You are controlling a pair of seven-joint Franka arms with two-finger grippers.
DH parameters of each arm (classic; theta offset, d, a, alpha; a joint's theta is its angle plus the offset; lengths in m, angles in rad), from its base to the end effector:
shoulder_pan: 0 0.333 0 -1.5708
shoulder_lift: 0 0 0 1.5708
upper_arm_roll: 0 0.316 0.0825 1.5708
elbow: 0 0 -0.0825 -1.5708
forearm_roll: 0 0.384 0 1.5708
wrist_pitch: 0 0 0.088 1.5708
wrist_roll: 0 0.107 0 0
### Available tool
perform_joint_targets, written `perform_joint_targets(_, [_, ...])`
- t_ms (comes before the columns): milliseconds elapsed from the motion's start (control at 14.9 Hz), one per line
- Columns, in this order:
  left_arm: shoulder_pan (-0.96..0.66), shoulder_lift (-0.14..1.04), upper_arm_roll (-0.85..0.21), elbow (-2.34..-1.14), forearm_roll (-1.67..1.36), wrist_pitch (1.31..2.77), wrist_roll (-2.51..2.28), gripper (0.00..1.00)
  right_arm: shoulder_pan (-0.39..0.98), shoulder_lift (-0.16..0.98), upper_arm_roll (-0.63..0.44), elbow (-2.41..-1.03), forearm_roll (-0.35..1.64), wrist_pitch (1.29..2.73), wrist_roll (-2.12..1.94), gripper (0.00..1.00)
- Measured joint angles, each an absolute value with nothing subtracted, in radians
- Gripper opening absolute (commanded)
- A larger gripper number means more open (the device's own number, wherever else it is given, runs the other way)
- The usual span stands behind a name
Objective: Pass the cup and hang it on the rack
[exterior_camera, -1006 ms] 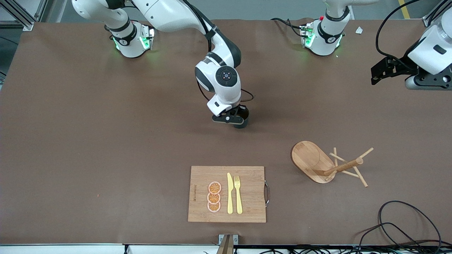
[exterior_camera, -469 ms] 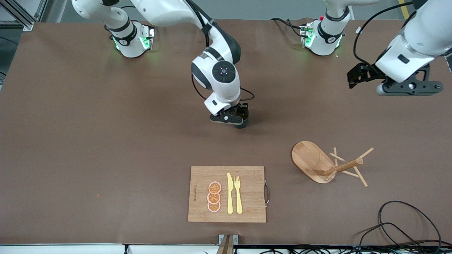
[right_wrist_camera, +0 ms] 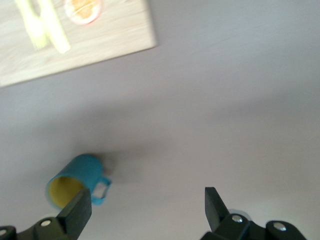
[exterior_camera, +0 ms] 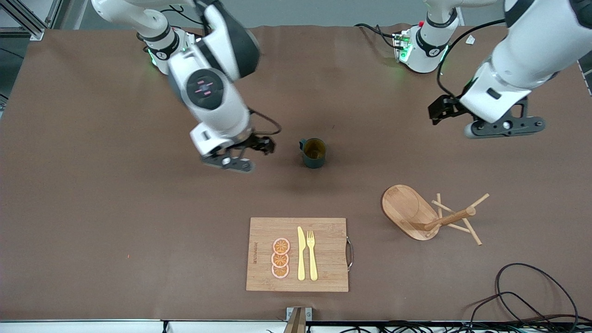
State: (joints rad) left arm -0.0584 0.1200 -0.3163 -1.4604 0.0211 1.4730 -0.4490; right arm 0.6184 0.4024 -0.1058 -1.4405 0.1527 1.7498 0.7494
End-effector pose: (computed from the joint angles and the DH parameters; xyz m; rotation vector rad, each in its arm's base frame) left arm 0.5438 -0.1991 0.6030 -3.1098 -0.1175 0.1549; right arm 0.5713 0.3494 0.4547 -3.0742 0.4087 0.2118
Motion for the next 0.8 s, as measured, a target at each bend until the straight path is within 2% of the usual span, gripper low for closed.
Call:
perform_joint_targets(268, [-0.092,0.192,-0.415,-1.454,0.023,1.557,-0.678,1.0,0.445,0.379,-0.107,-1.441,0.122,1.648,0.597,1.0])
perform_joint_targets(469, [-0.194,0.25,-0.42,-1.453,0.066,1.616,-0.859,1.0,0.359,0.348,-0.107,-1.441,0.077,1.593,0.417,1.0])
perform_joint_targets(804, [-0.396,0.365,-0.423,-1.45,0.2,1.717,-1.187,1.0,0.142,0.298,-0.109,-1.442,0.059,1.544,0.079,1.0])
